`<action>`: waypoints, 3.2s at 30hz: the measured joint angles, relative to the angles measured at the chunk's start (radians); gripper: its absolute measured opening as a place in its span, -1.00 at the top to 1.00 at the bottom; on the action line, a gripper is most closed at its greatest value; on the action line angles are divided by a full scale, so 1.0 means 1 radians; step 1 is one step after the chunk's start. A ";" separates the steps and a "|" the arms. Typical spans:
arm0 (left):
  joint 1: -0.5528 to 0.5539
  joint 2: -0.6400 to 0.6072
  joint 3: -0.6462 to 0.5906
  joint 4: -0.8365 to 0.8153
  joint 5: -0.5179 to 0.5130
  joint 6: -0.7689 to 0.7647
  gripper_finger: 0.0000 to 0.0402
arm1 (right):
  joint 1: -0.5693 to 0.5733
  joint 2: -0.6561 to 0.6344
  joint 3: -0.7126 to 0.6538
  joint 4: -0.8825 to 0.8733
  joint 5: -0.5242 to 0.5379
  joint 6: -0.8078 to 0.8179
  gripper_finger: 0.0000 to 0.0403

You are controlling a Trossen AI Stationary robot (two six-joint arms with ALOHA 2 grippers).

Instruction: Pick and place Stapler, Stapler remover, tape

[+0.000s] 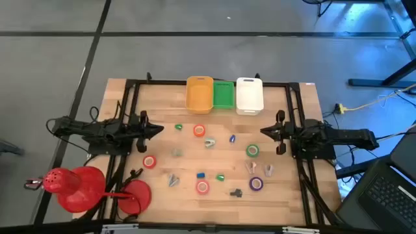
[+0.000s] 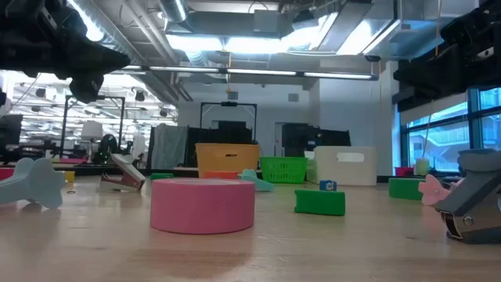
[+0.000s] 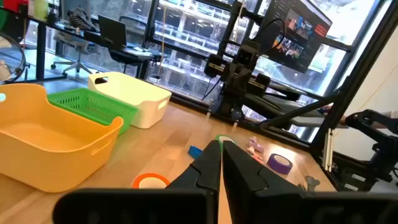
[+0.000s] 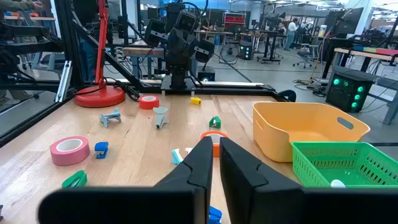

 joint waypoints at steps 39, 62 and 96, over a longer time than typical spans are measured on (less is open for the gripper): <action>0.000 0.000 0.000 0.000 0.000 0.000 0.95 | 0.000 0.000 0.000 0.534 0.311 0.466 0.84; 0.000 0.000 0.000 0.197 -0.106 -0.041 0.97 | 0.000 0.598 0.624 0.454 -0.146 0.417 0.84; 0.000 0.000 0.000 0.180 -0.189 -0.044 0.94 | 0.005 1.450 0.907 -0.958 -0.046 0.605 0.08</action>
